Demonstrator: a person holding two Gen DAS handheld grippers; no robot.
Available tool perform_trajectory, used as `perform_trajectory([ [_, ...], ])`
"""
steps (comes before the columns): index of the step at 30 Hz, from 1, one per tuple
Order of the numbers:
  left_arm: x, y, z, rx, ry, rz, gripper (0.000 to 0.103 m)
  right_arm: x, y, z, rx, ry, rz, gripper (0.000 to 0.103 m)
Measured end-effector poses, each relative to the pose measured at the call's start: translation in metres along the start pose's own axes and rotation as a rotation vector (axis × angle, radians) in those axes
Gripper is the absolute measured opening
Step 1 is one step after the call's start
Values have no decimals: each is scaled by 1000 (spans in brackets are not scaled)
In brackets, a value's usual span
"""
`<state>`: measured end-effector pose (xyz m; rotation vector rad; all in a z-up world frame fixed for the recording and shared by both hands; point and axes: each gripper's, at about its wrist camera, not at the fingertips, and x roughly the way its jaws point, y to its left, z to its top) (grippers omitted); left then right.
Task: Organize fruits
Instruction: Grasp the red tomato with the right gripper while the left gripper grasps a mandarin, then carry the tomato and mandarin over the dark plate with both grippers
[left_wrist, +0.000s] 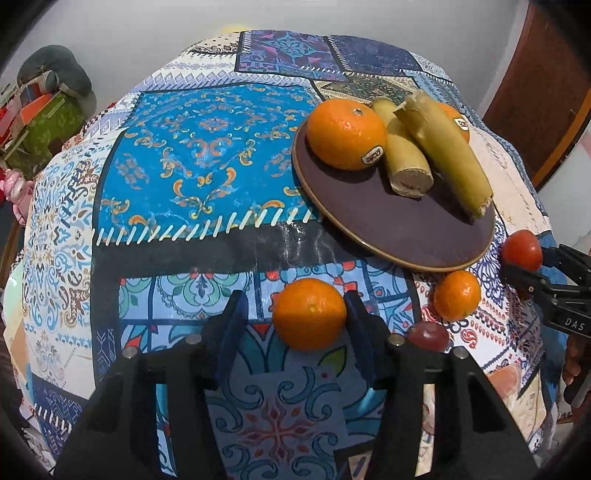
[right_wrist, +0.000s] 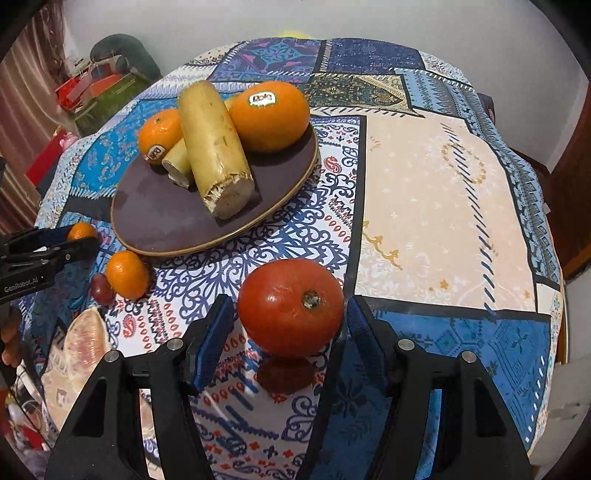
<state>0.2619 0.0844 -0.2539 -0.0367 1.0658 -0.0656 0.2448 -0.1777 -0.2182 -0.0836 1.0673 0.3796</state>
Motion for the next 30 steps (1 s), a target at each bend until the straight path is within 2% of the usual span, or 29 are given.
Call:
perform_trajectory([
  [2, 0, 0, 1, -1, -4, 5, 53, 2, 0, 1, -6, -4, -5, 58],
  [4, 1, 3, 2, -13, -6, 7, 52, 2, 0, 3, -11, -12, -9, 53],
  [6, 1, 7, 3, -27, -5, 2, 48, 2, -1, 6, -8, -14, 7, 48],
  [10, 1, 11, 3, -44, -9, 4, 38, 1, 1, 6, -30, -23, -3, 47],
  [18, -5, 9, 2, -41, -18, 22, 38, -12, 10, 9, -38, -63, 23, 46],
  [30, -34, 5, 22, -54, -90, -40, 38, -28, 48, 33, -117, -141, 71, 46],
])
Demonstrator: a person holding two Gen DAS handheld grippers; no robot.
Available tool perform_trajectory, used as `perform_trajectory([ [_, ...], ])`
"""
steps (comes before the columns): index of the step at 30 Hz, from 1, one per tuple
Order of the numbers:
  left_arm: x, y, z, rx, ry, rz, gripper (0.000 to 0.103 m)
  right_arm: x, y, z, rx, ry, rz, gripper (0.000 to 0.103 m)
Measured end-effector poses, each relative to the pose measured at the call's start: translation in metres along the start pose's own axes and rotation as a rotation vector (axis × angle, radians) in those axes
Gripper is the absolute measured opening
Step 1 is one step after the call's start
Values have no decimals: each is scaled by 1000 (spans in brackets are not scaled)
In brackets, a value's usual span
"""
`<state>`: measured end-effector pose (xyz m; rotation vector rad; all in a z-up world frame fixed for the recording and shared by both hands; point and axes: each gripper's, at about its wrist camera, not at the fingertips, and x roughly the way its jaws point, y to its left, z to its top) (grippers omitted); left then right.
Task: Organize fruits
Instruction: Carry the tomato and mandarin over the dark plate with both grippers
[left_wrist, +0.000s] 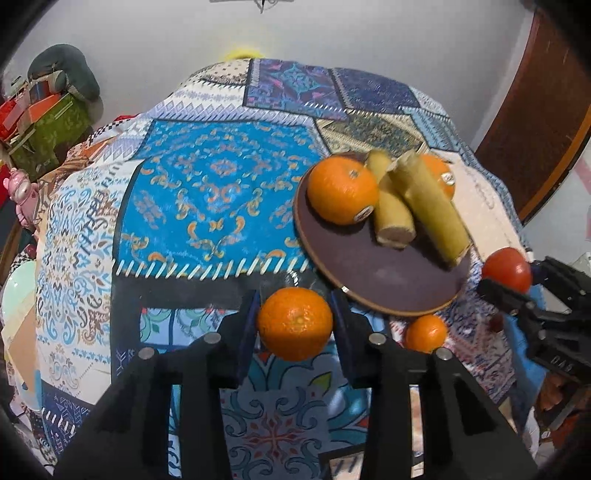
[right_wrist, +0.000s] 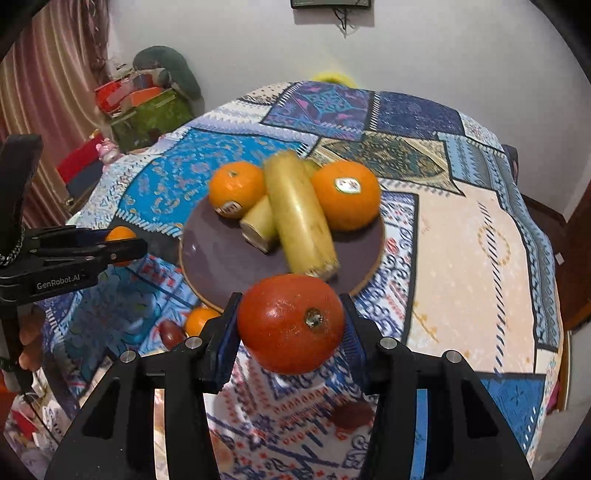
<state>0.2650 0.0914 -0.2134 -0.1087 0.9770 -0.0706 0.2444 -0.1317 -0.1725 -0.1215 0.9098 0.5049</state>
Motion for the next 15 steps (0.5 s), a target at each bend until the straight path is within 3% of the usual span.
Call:
perform_trajectory([
  [15, 23, -23, 32, 44, -4, -52, 38, 34, 24, 20, -39, 24, 60, 46],
])
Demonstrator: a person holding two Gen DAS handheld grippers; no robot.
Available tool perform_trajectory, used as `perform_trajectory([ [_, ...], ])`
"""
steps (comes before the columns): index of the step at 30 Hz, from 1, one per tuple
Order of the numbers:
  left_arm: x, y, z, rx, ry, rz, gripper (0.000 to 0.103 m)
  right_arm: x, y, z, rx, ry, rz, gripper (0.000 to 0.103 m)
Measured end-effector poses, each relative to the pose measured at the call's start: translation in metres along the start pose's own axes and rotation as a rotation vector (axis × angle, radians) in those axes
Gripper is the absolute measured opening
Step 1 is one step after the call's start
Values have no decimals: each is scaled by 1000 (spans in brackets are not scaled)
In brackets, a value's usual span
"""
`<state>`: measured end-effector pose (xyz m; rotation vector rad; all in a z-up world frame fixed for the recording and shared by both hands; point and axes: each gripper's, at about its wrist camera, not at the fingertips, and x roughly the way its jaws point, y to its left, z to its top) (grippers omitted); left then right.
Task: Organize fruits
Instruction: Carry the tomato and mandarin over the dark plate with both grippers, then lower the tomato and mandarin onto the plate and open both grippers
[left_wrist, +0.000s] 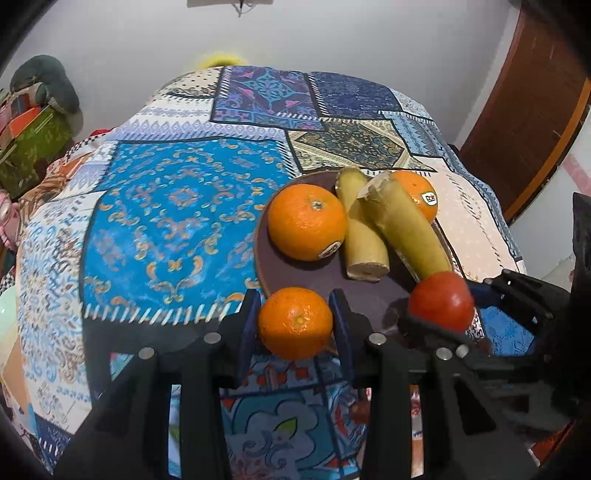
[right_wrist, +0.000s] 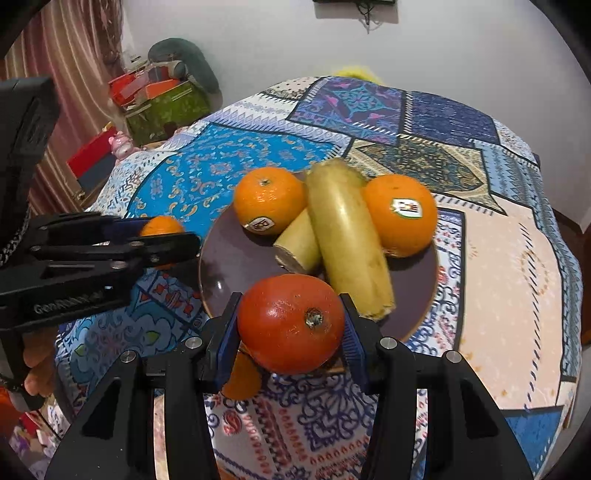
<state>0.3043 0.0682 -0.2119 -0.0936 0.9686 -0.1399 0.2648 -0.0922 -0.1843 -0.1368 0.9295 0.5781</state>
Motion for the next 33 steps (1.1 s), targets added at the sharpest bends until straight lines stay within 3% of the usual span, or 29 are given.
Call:
perform_trajectory([
  [19, 42, -9, 9, 0, 50, -48, 38, 18, -4, -7, 17, 33, 44, 47],
  [33, 15, -9, 7, 18, 11, -28, 43, 15, -9, -13, 45, 74, 58, 52],
])
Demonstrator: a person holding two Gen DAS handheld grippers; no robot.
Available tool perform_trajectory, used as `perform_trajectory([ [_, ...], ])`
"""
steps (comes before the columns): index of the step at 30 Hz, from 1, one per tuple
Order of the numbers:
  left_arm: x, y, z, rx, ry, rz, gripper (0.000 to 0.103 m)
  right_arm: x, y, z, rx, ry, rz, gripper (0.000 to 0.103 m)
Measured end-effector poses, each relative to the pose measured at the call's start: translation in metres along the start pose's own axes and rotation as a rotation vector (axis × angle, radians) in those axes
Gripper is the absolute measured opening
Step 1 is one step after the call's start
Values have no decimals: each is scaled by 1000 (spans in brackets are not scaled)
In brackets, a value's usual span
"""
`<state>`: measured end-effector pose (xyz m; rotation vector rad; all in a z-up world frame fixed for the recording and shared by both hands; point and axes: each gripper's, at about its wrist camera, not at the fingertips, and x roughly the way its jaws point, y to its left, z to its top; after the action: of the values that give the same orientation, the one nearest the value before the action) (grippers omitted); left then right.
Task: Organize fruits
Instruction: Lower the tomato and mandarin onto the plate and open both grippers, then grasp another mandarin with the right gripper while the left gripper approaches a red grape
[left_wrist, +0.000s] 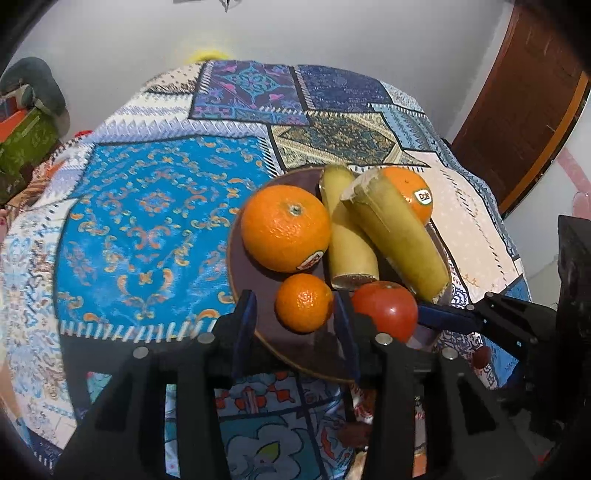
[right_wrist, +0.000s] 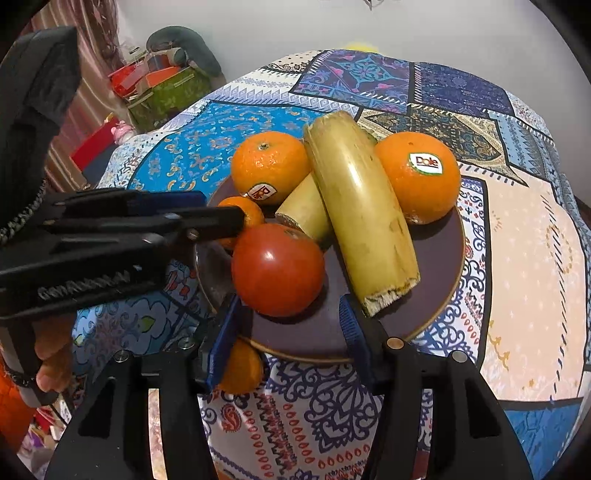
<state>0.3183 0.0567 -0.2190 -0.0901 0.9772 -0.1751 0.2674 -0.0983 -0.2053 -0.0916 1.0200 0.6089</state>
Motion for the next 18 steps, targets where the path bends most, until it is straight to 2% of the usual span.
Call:
perform_trajectory([
  [10, -35, 6, -15, -2, -34, 36, 43, -25, 6, -2, -40, -36, -53, 51],
  [12, -41, 7, -21, 0, -35, 40, 45, -31, 8, -4, -47, -43, -49, 51],
  [14, -45, 6, -25, 0, -37, 47, 51, -35, 11, -8, -57, -42, -42, 51],
  [18, -50, 6, -36, 0, -29, 49, 53, -37, 17, -15, -63, -38, -16, 51],
])
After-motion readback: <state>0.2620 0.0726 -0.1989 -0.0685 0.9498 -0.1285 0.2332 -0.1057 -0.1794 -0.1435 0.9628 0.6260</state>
